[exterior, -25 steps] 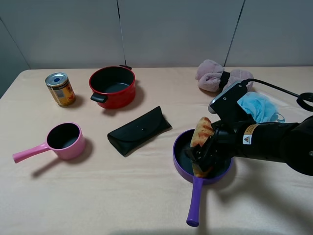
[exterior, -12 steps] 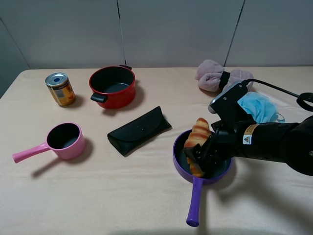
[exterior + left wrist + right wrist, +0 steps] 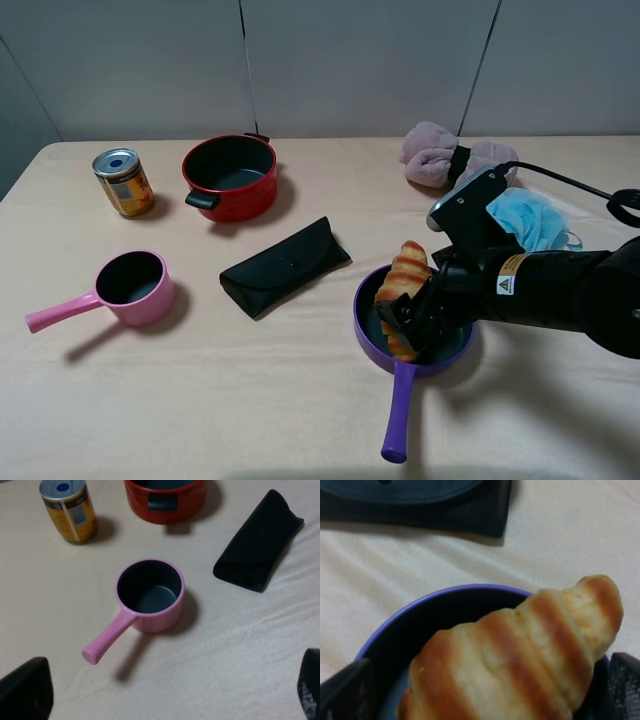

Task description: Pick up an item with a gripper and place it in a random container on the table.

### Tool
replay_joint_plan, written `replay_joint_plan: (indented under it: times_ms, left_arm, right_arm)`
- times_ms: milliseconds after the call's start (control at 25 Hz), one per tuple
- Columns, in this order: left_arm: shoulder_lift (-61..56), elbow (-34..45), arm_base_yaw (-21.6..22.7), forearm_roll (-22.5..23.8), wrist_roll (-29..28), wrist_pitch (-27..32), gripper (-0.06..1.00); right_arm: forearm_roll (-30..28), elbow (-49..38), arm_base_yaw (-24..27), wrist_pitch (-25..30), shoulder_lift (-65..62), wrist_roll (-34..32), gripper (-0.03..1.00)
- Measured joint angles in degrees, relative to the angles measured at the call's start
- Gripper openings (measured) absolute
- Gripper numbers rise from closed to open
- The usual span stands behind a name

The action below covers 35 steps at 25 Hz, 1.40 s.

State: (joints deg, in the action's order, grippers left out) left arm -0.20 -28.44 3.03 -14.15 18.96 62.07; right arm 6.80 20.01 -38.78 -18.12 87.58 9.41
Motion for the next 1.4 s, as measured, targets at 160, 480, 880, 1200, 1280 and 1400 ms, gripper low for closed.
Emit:
replay_joint_plan:
  times_ms: [160,480,880,1200,1280,1400]
  left_arm:
    - [0.0,0.0,0.0,0.0,0.0,0.0,0.99]
    - [0.0,0.0,0.0,0.0,0.0,0.0,0.99]
    - [0.0,0.0,0.0,0.0,0.0,0.0,0.99]
    - [0.0,0.0,0.0,0.0,0.0,0.0,0.99]
    - [0.0,0.0,0.0,0.0,0.0,0.0,0.99]
    - [0.0,0.0,0.0,0.0,0.0,0.0,0.99]
  right_arm:
    - [0.0,0.0,0.0,2.54,-2.31,-0.15,0.69]
    - [0.0,-0.13,0.0,11.52,-10.62,-2.14,0.69]
    - [-2.89,-0.07,0.0,27.43,-20.66,-10.44,0.69]
    - [-8.53,7.37,0.0,49.02,-24.64,-18.26,0.69]
    - [-10.26,9.47,0.0,55.01,-25.53,-19.22,0.69]
    - [-11.41,10.38,0.0,61.32,-28.14,-19.47,0.69]
